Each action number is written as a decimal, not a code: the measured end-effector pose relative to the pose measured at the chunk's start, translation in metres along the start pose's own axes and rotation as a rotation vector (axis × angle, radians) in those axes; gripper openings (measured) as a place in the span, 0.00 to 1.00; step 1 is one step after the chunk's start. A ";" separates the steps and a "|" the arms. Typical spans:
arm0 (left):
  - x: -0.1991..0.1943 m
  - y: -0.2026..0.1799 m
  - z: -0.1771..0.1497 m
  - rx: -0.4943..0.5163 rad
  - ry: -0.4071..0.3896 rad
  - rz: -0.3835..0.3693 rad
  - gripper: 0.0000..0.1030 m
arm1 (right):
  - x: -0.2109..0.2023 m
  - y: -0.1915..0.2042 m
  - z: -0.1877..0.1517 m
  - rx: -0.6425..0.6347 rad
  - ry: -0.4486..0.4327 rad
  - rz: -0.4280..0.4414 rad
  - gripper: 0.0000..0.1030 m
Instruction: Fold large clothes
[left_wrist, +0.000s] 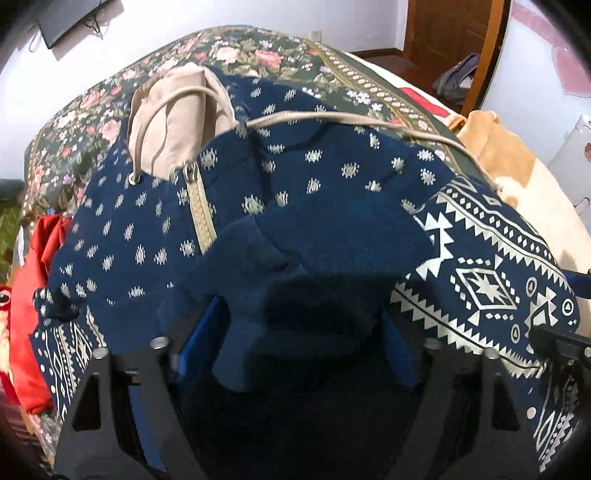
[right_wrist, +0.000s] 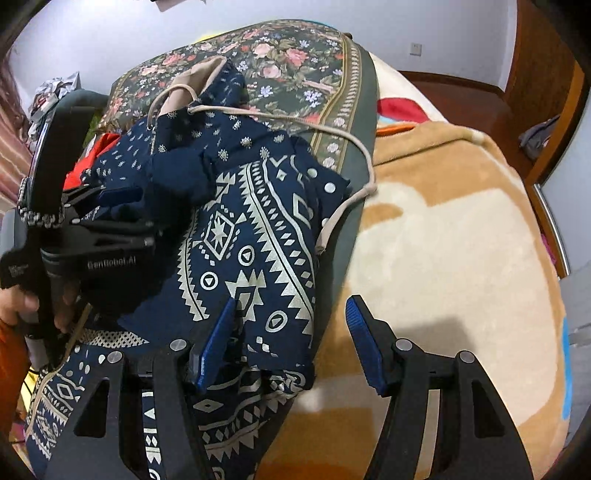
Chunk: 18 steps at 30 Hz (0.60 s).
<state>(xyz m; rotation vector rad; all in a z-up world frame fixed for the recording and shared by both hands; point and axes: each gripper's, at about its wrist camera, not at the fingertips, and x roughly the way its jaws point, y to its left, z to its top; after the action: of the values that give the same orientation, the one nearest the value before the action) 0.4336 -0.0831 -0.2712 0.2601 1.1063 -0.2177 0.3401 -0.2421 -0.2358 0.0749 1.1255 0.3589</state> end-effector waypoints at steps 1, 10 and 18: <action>-0.001 0.000 0.000 0.003 -0.003 -0.007 0.54 | -0.001 0.000 0.000 0.003 0.000 -0.001 0.56; -0.061 0.038 -0.005 -0.130 -0.111 -0.124 0.13 | -0.016 0.014 0.011 -0.055 -0.001 -0.044 0.56; -0.154 0.130 -0.025 -0.342 -0.292 -0.252 0.12 | -0.047 0.036 0.033 -0.089 -0.098 -0.057 0.57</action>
<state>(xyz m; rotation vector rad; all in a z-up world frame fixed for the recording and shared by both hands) 0.3848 0.0551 -0.1305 -0.2134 0.8660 -0.2758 0.3426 -0.2197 -0.1721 -0.0179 1.0113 0.3507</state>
